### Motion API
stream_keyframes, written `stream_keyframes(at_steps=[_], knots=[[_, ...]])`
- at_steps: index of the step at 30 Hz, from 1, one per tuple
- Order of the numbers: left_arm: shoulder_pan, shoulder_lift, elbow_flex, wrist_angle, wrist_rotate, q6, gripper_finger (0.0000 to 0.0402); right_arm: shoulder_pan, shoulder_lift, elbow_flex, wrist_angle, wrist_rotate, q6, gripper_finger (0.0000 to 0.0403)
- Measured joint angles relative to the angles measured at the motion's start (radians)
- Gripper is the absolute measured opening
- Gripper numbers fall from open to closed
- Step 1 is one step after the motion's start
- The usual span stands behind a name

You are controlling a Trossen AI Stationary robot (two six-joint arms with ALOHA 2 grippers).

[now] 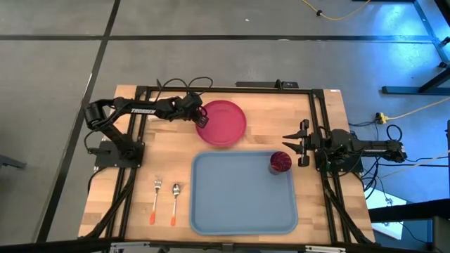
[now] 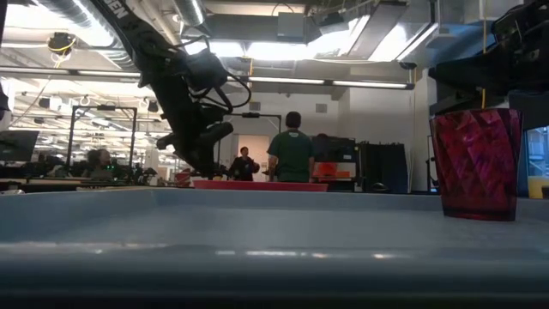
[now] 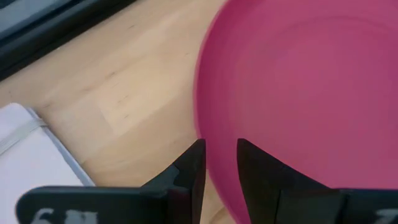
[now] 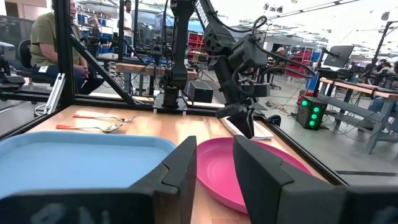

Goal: Pick and place plate/cup/fork/spoon on tray
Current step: Put the pink plate in the middle of the blue tray

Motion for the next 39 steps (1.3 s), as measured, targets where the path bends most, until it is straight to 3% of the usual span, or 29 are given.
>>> stream_keyframes(at_steps=[11,19,27,39], knots=[[-0.035,0.000,0.000,-0.023,-0.021,-0.051,0.0084,0.000,0.000,0.000,0.000,0.000,0.000,0.0110],[-0.090,0.000,0.000,-0.025,-0.167,-0.077,0.0084,0.000,0.000,0.000,0.000,0.000,0.000,0.0110],[-0.099,0.000,0.000,-0.156,-0.169,-0.208,0.0084,0.000,0.000,0.000,0.000,0.000,0.028,0.0110],[-0.126,-0.001,0.000,-0.095,-0.173,-0.237,0.0084,0.000,0.000,0.000,0.000,0.000,0.045,0.0110]])
